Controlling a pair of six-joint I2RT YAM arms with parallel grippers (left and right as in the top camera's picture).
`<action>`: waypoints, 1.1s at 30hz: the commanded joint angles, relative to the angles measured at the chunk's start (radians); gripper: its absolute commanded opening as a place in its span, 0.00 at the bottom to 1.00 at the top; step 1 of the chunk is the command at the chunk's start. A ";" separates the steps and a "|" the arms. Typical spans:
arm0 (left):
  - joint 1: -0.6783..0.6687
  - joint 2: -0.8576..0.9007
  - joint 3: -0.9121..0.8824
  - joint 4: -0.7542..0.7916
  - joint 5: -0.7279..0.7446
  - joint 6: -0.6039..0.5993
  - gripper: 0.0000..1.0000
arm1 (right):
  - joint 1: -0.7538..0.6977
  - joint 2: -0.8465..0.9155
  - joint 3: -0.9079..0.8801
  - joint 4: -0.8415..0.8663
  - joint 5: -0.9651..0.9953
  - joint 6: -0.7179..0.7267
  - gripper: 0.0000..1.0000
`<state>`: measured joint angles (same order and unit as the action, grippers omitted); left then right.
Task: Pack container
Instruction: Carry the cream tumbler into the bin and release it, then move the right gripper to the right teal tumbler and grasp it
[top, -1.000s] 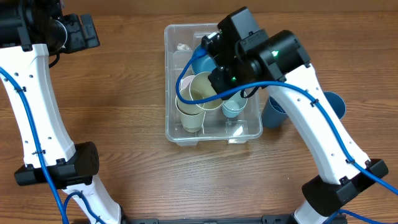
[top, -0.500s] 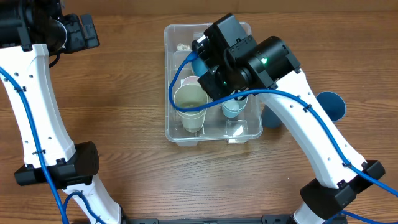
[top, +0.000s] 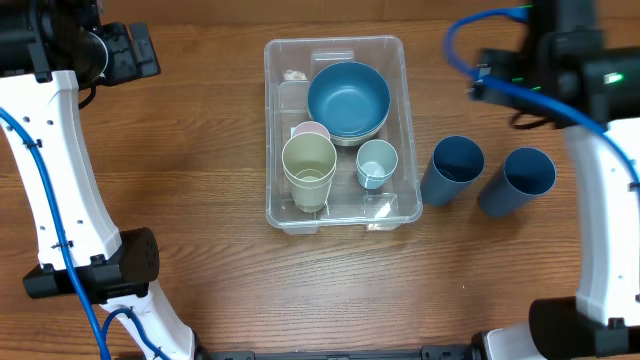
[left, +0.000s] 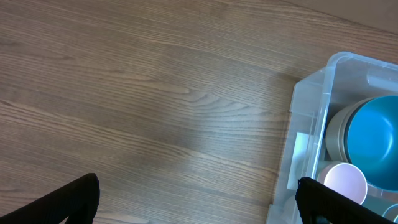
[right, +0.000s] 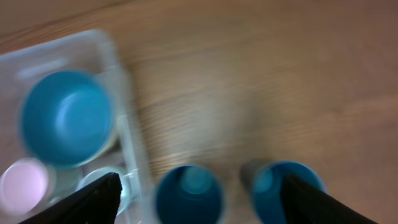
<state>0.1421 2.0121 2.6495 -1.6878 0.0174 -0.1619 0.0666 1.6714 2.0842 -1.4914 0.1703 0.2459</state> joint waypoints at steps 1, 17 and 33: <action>0.002 -0.031 -0.005 -0.002 -0.006 0.005 1.00 | -0.143 0.031 -0.036 -0.024 -0.095 0.043 0.82; 0.002 -0.031 -0.005 -0.002 -0.006 0.005 1.00 | -0.476 0.050 -0.369 -0.051 -0.265 0.042 0.68; 0.002 -0.031 -0.005 -0.002 -0.006 0.005 1.00 | -0.494 0.050 -0.549 0.074 -0.280 0.090 0.38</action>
<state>0.1421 2.0121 2.6495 -1.6878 0.0177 -0.1619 -0.4255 1.7321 1.5764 -1.4445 -0.1055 0.3096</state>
